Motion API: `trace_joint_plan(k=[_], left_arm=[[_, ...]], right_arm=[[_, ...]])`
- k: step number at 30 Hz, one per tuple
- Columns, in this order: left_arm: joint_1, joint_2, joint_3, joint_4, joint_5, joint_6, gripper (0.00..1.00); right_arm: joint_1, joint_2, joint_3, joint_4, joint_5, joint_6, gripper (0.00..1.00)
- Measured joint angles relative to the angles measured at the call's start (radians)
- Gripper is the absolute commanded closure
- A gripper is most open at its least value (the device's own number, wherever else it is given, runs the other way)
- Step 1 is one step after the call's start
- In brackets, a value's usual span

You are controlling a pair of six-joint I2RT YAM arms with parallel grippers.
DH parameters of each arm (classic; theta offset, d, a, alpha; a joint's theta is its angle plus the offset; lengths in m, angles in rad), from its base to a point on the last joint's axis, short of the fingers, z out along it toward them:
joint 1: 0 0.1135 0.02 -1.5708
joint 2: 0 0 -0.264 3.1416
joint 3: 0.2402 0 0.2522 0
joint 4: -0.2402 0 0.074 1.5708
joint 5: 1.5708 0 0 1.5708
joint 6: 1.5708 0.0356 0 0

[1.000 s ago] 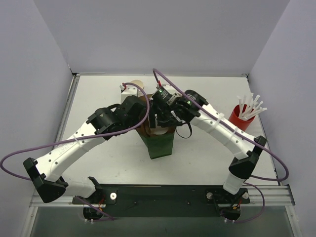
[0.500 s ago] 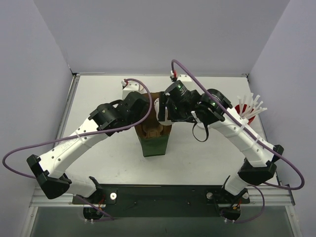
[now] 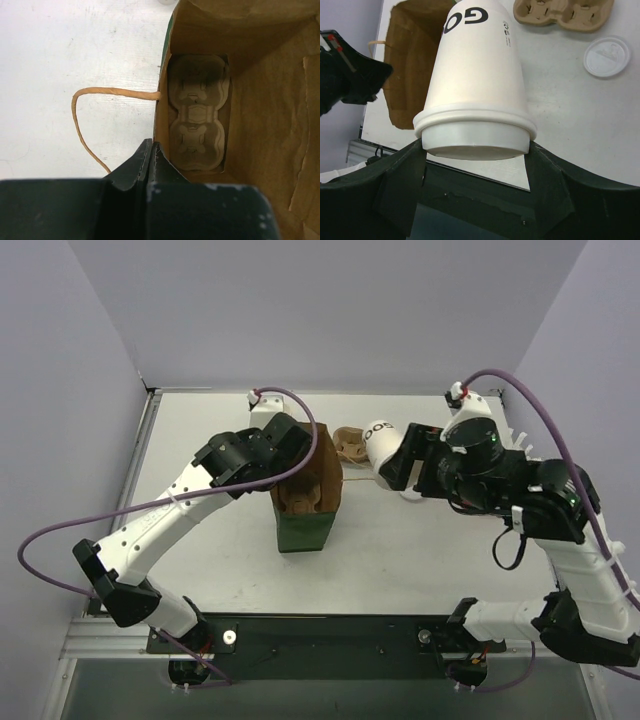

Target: Pack the takeout coffee

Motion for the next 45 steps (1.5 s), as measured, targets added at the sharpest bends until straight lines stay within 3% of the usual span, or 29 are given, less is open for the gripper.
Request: trace_joint_plan(k=[9,16,25,32,45], left_arm=[[0.065,0.019,0.109,-0.101,-0.037,-0.082,1.0],[0.077,0.055,0.28,-0.139,-0.02,-0.093,1.0],[0.088,0.063,0.37,-0.143,-0.003,-0.07,1.0],[0.118,0.061,0.377,-0.143,0.017,-0.051,1.0],[0.161,0.038,0.28,-0.148,0.077,-0.045,1.0]], right_arm=[[-0.088,-0.167,-0.382,-0.048,-0.166,0.055,0.52],[-0.113,-0.016,-0.58,-0.064,-0.332,0.069,0.52],[-0.128,0.267,-0.589,-0.044,-0.402,-0.026,0.51],[-0.167,0.375,-0.589,-0.04,-0.418,-0.09,0.48],[-0.186,0.41,-0.562,-0.049,-0.423,-0.138,0.25]])
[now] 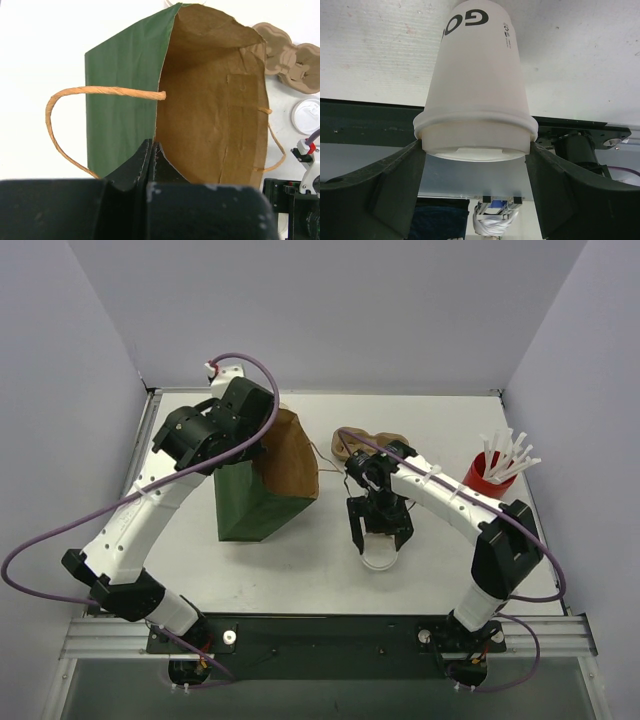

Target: Pack the takeout coffee

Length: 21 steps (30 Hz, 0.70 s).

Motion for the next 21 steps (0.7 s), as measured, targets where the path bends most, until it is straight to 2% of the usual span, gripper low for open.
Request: trace_joint_plan(k=[8,16,21], left_arm=[[0.014,-0.021,-0.035,0.0,0.022,0.007,1.0],[0.021,-0.045,-0.071,0.0,0.034,0.01,1.0],[0.026,-0.054,-0.087,0.0,0.042,0.012,1.0]], right_arm=[[0.0,0.015,0.013,0.007,0.019,0.0,0.16],[0.0,0.012,0.03,0.047,0.066,0.005,0.15],[0.0,-0.067,0.019,0.102,0.109,0.032,0.14]])
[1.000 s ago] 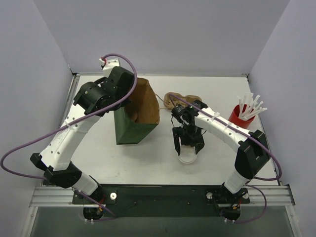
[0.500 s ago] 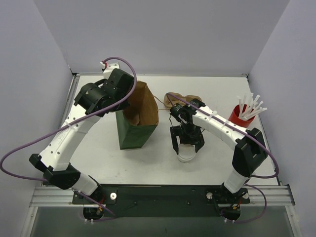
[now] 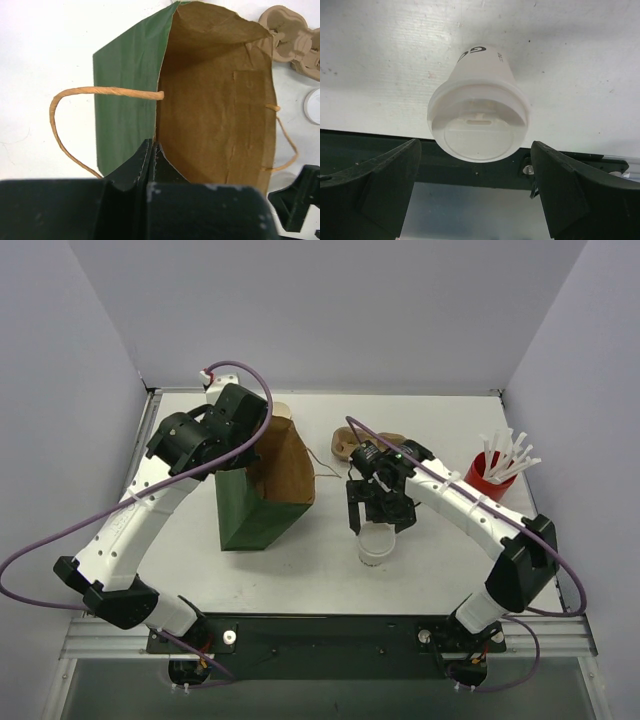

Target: Pack the takeout coffee

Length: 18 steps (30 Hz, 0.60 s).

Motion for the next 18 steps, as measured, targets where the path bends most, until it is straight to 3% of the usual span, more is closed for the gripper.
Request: trace_joint_plan(k=[8,18], left_arm=[[0.002,-0.002,0.0,0.0,0.013,0.011,1.0],[0.002,-0.002,0.001,0.0,0.026,0.016,1.0]], right_arm=[[0.023,-0.147,-0.102,0.077,0.087,0.082,0.13],[0.114,-0.155,-0.162,0.134,0.163,0.163,0.12]])
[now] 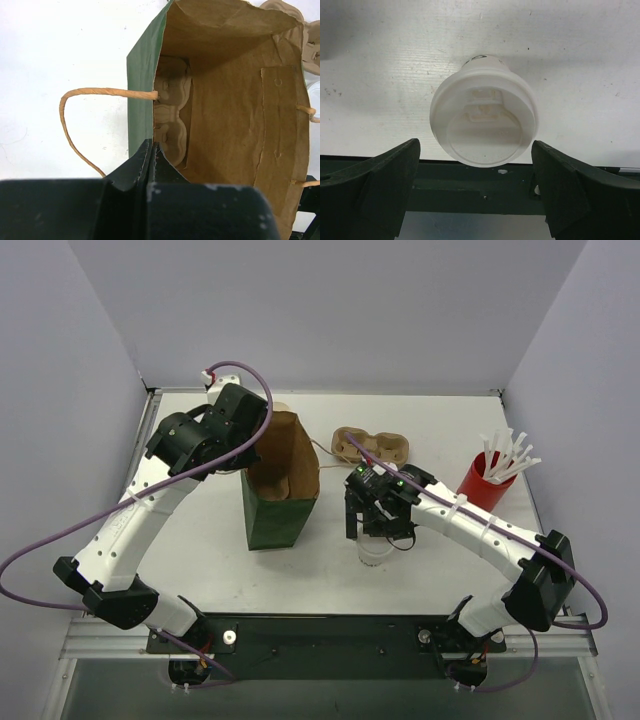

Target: Pack the takeout coffee

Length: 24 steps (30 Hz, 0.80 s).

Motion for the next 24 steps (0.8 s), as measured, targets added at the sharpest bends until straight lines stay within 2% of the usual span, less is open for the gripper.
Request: trace_joint_plan(k=[10,24], left_arm=[[0.0,0.004,0.014,0.0,0.008,0.008,1.0],[0.0,0.008,0.014,0.0,0.012,0.019,1.0]], right_arm=[[0.006,0.0,-0.011,0.009,0.068,0.023,0.13],[0.006,0.0,-0.041,0.047,0.069,0.023,0.13]])
